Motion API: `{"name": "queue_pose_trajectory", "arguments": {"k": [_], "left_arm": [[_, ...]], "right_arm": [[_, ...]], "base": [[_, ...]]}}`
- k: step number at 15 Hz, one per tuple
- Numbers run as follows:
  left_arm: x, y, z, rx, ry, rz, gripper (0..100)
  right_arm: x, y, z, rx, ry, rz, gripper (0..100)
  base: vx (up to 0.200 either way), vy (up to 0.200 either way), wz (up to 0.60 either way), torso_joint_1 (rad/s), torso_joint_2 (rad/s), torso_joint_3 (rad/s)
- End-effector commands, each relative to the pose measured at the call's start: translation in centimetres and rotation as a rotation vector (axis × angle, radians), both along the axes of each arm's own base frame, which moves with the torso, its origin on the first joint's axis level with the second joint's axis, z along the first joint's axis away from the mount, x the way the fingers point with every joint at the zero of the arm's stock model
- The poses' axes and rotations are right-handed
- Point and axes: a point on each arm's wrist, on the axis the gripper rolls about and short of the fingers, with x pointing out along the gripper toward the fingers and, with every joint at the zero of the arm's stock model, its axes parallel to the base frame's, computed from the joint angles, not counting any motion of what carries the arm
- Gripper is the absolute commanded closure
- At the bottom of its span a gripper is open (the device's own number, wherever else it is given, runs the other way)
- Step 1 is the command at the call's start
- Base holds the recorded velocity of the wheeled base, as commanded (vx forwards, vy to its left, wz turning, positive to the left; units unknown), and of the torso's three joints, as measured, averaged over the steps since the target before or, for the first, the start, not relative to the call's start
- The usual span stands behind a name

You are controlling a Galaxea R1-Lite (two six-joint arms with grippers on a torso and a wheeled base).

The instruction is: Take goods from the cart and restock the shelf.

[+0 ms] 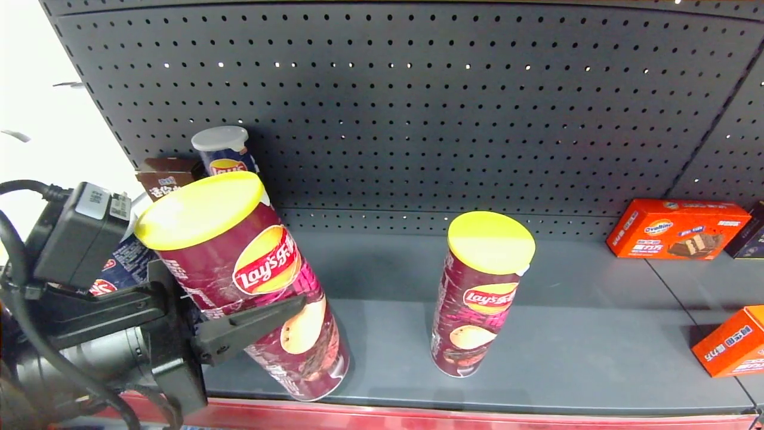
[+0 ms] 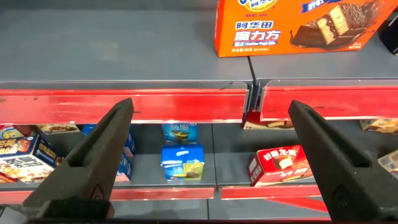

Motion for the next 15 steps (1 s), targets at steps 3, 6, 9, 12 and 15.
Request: {"name": "queue_pose_trajectory", "arguments": {"k": [3,6,9,12,15], "left_arm": [[0.7,-0.8,0.7,-0.009,-0.009,-0.027,100],[3.3,-2.1,1.4,-0.002,-0.007,-0.021,100],[7.1,-3.0,1.0,0.048,-0.025,0.01,100],[9.9,-4.3,1.3,0.047,-0.033,0.015,100],[12.2,-5.4,1.9,0.104,-0.037,0.007,100]], "right_arm": [[0.0,0.0,0.0,0.0,0.005,0.0,0],[0.0,0.0,0.0,0.001,0.005,0.0,0],[0.0,0.0,0.0,0.0,0.005,0.0,0],[0.0,0.0,0.0,0.0,0.005,0.0,0],[0.0,0.0,0.0,0.0,0.005,0.0,0]], "base": [[0.0,0.0,0.0,0.0,0.0,0.0],[0.0,0.0,0.0,0.0,0.0,0.0],[0.0,0.0,0.0,0.0,0.0,0.0],[0.0,0.0,0.0,0.0,0.0,0.0],[0.0,0.0,0.0,0.0,0.0,0.0]]}}
